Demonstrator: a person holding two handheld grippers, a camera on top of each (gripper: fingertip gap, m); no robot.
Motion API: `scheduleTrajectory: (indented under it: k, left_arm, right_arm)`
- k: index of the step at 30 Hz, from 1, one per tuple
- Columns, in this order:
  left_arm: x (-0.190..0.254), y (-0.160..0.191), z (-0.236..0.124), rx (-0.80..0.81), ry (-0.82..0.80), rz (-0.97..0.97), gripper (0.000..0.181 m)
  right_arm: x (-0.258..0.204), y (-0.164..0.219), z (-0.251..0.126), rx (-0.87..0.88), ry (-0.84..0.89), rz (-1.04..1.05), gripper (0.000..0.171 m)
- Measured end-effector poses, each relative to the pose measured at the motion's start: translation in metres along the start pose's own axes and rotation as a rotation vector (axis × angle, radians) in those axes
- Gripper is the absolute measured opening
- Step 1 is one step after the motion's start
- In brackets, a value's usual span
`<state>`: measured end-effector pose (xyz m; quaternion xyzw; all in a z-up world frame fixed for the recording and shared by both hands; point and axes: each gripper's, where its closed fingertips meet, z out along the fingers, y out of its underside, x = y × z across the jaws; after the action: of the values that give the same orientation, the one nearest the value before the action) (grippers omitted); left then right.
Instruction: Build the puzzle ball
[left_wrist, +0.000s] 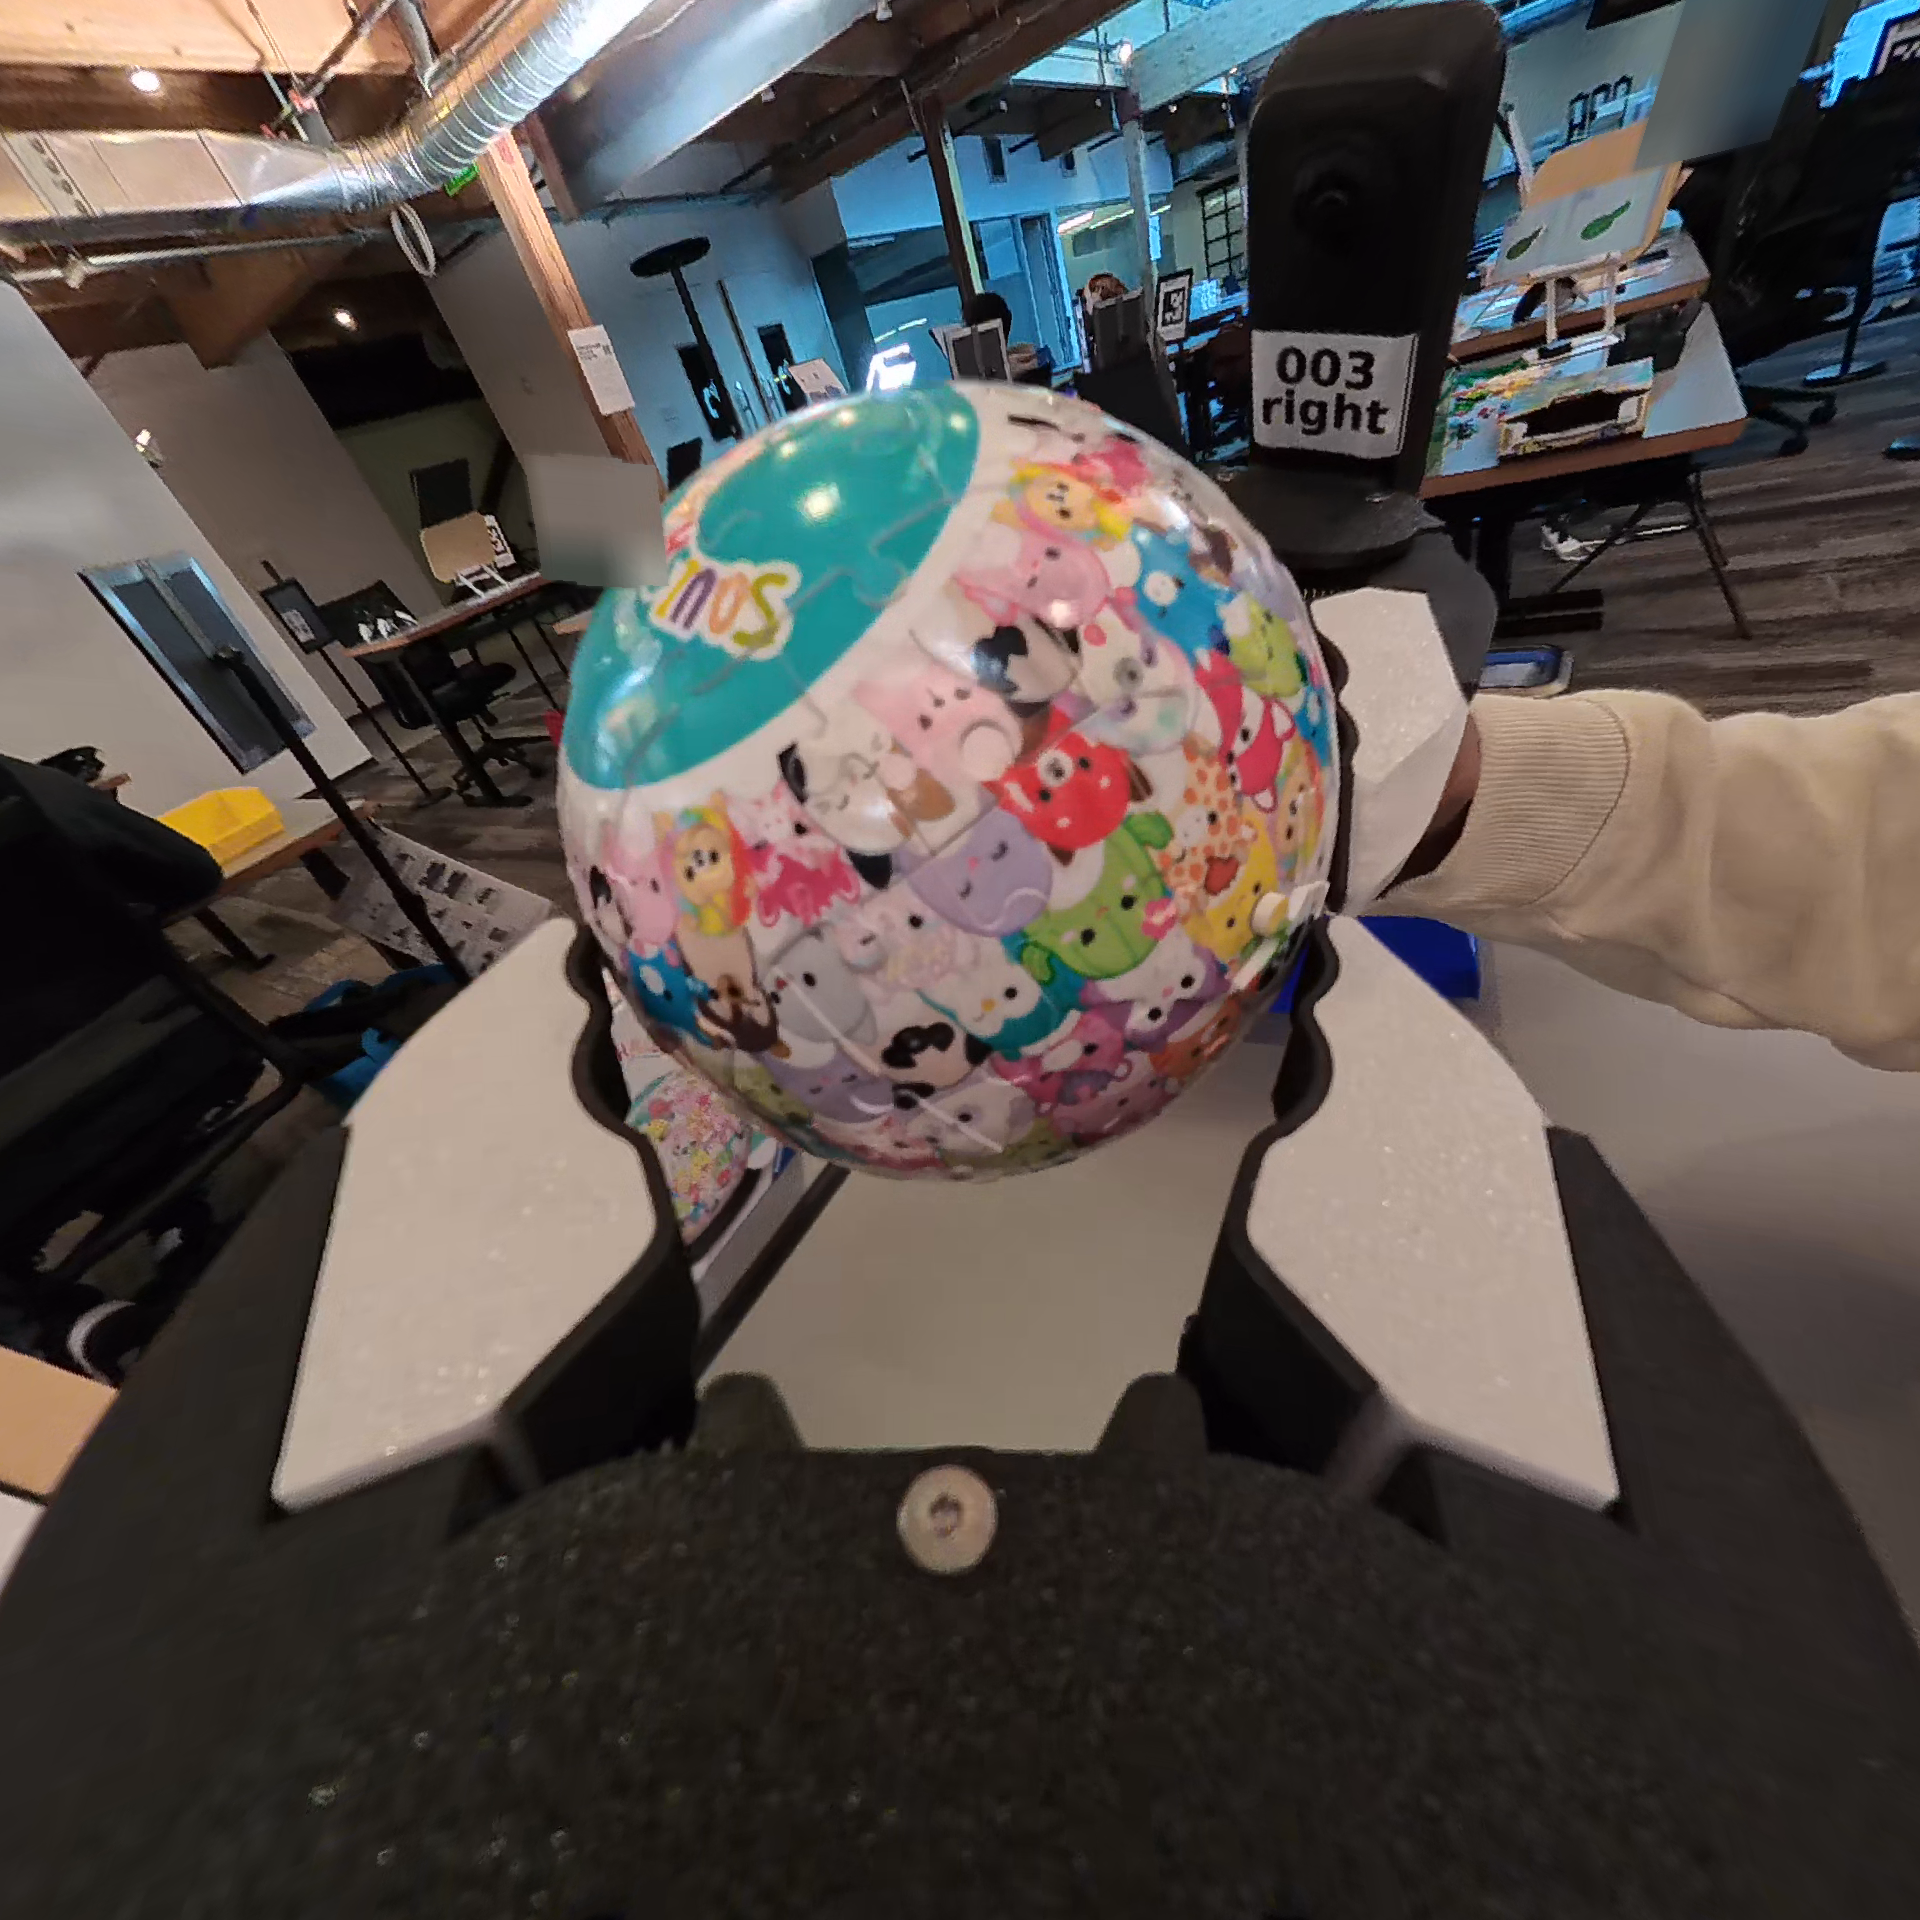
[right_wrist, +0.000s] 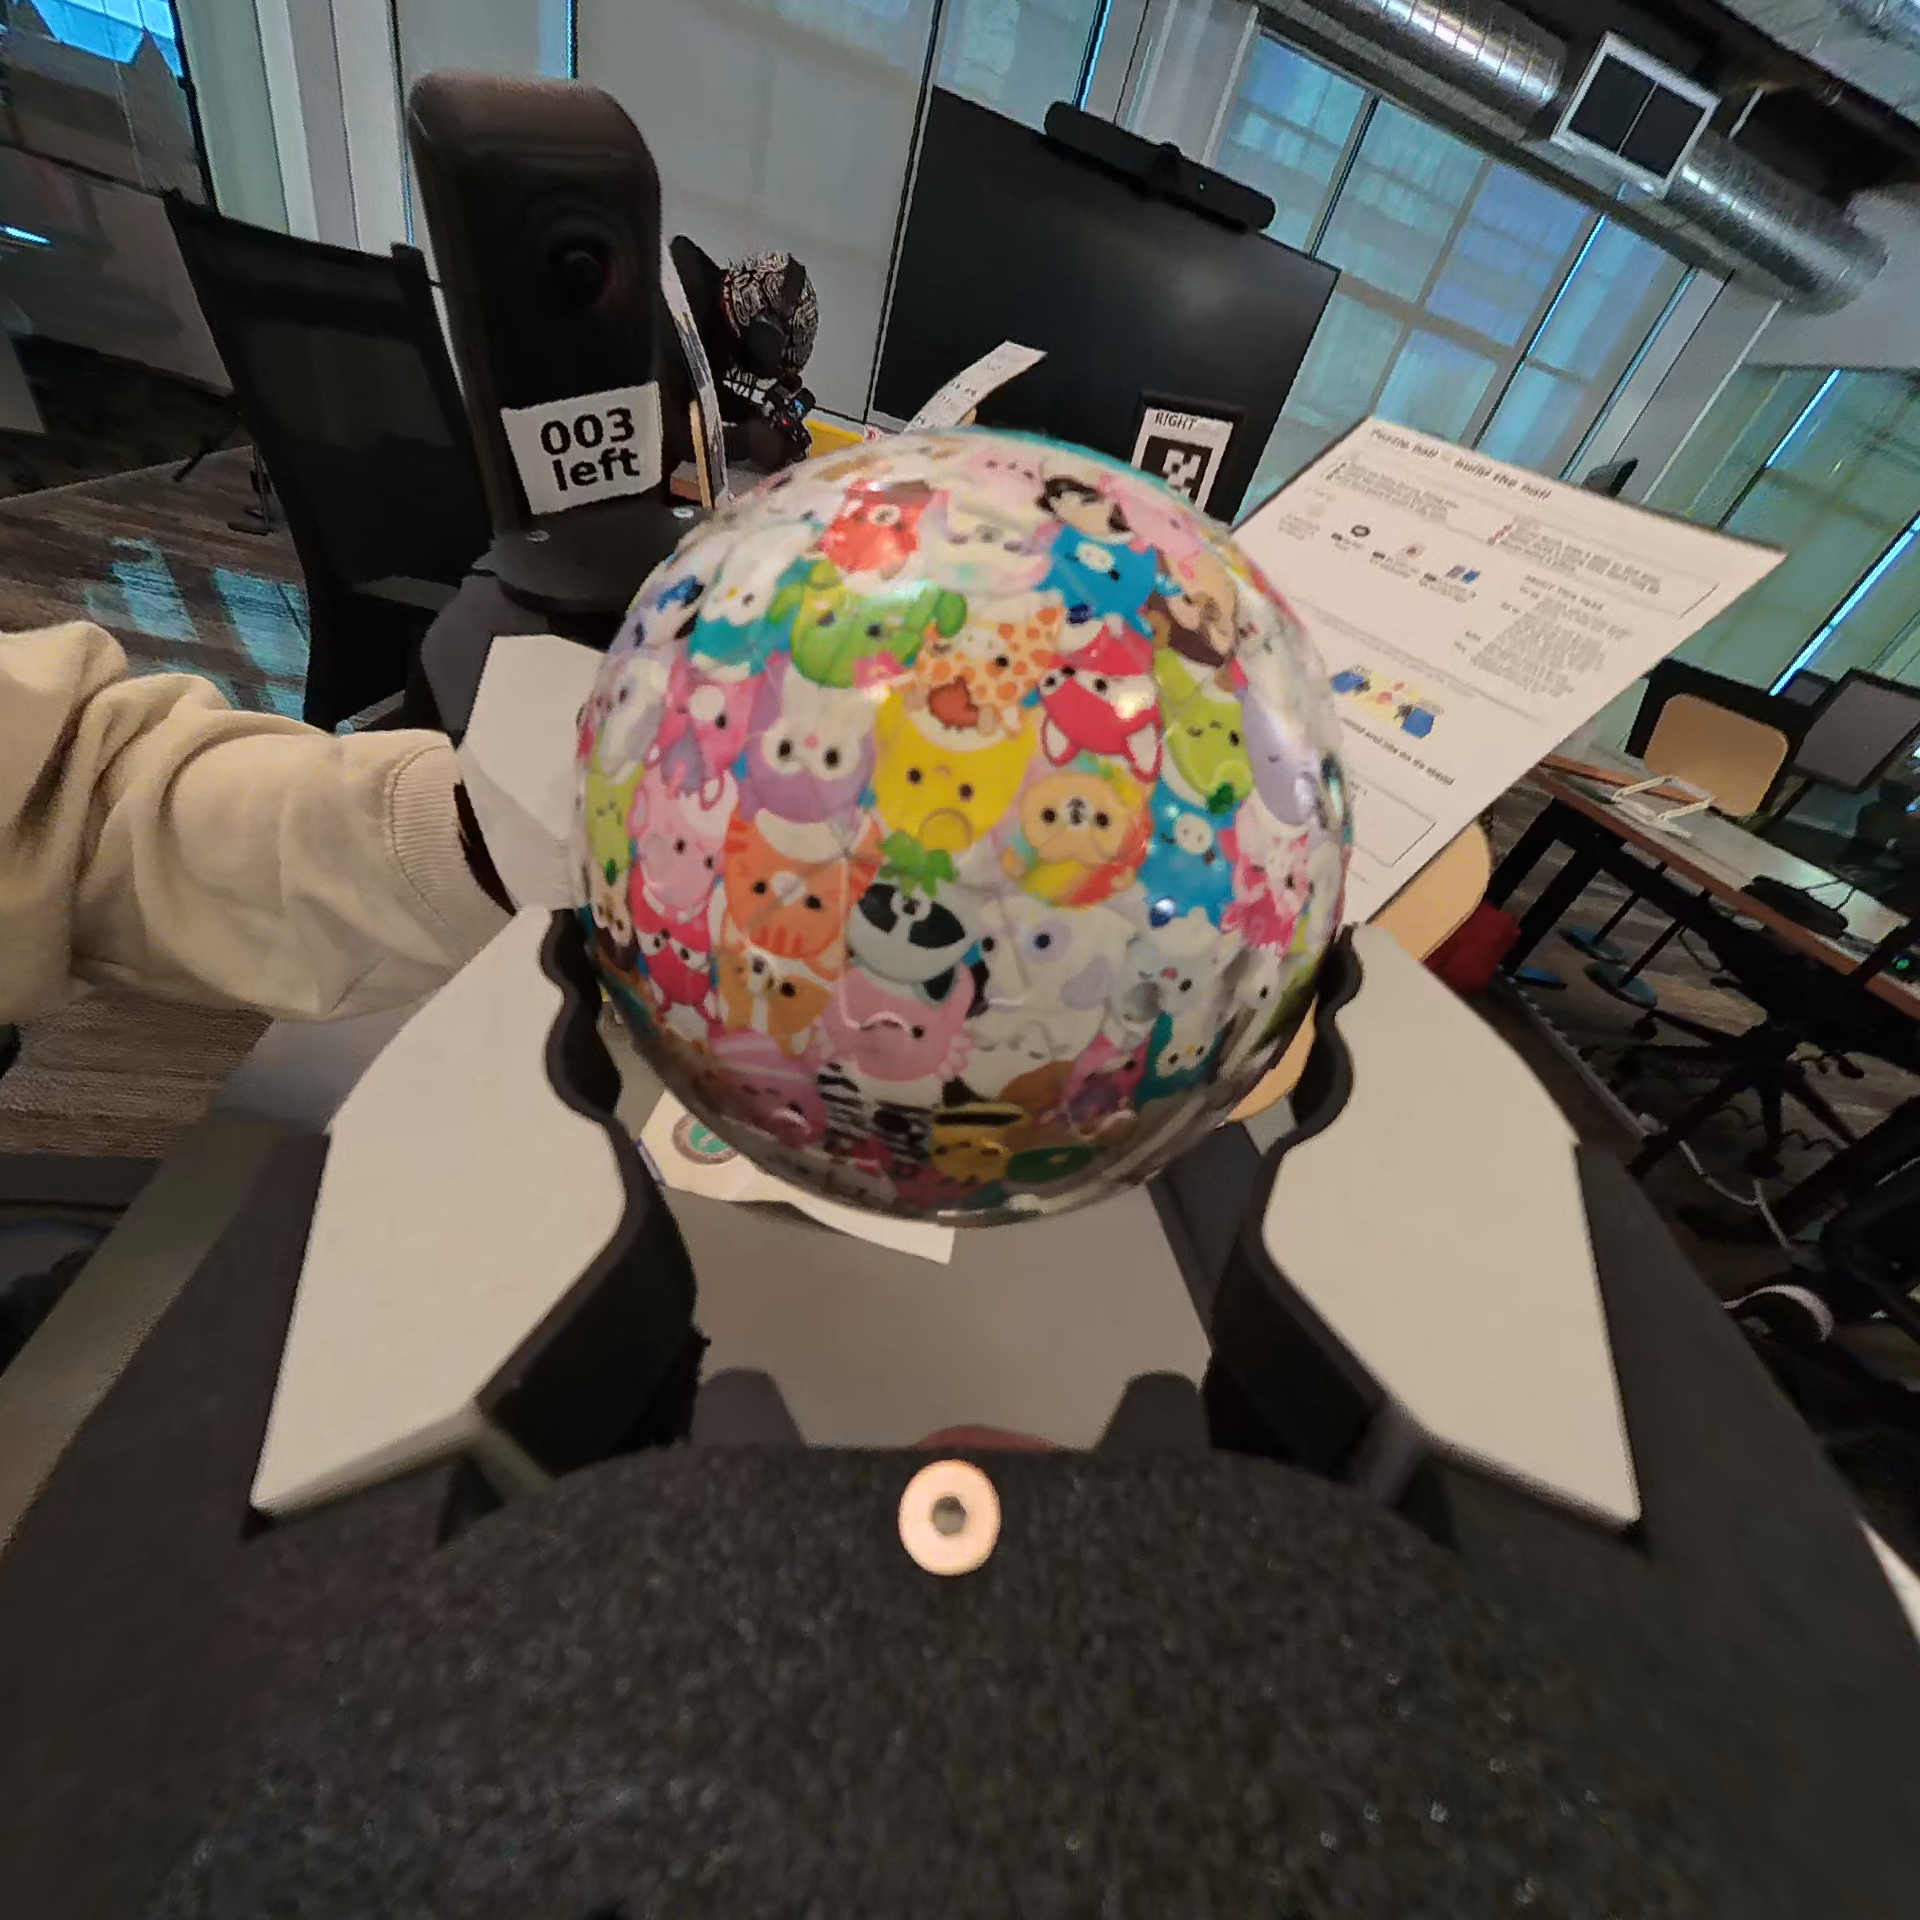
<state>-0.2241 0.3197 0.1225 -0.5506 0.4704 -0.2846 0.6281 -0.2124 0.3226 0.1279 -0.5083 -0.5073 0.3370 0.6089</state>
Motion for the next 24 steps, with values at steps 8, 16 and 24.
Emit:
scheduleTrajectory:
  k: [8, 16, 24]
  left_arm:
    - [-0.005, -0.036, -0.007, 0.025, -0.047, 0.119, 0.122]
    - [-0.007, -0.066, -0.018, 0.041, -0.088, 0.205, 0.122]
    - [-0.004, -0.089, -0.026, 0.058, -0.094, 0.224, 0.122]
  right_arm:
    - [0.003, -0.036, -0.001, 0.015, -0.009, -0.121, 0.128]
    - [0.001, -0.068, 0.000, 0.009, -0.012, -0.222, 0.128]
    - [-0.004, -0.094, -0.001, 0.028, -0.010, -0.256, 0.127]
